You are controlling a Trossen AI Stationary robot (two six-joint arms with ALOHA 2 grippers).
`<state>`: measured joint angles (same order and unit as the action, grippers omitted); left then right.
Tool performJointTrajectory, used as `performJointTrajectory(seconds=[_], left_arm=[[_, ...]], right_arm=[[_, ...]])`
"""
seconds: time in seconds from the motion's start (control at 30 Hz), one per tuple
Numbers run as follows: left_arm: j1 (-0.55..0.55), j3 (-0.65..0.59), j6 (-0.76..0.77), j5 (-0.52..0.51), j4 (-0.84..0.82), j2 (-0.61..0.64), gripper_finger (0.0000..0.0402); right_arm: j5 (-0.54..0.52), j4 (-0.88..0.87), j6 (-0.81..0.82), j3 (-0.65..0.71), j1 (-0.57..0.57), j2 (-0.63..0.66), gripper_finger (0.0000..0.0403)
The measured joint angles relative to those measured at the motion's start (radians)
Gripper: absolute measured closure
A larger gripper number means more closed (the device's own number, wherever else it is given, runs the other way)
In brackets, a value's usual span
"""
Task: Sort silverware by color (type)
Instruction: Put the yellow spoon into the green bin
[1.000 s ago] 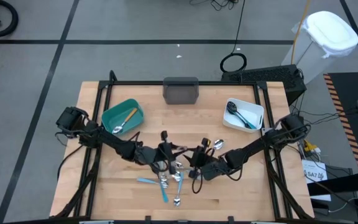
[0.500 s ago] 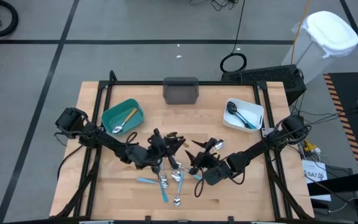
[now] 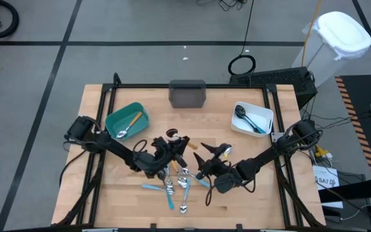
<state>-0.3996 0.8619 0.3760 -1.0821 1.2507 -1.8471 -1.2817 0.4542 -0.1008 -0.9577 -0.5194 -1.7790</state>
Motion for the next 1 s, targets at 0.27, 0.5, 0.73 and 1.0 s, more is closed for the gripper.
performJointTrajectory(seconds=[0.27,0.5,0.73,1.0], left_arm=[[0.007,0.000,0.087,0.000,0.098,-0.062,0.0370],[0.009,0.000,0.119,0.002,0.096,-0.065,0.0363],[0.006,0.000,0.131,0.005,0.087,-0.065,0.0355],[0.005,0.000,0.125,0.004,0.085,-0.065,0.0352]], right_arm=[[-0.001,-0.012,-0.025,0.000,0.013,0.000,0.0162],[0.088,-0.019,0.004,0.000,0.044,0.000,0.0207],[0.133,-0.018,0.036,0.000,0.068,0.000,0.0250],[0.126,-0.023,0.031,0.000,0.070,0.000,0.0325]])
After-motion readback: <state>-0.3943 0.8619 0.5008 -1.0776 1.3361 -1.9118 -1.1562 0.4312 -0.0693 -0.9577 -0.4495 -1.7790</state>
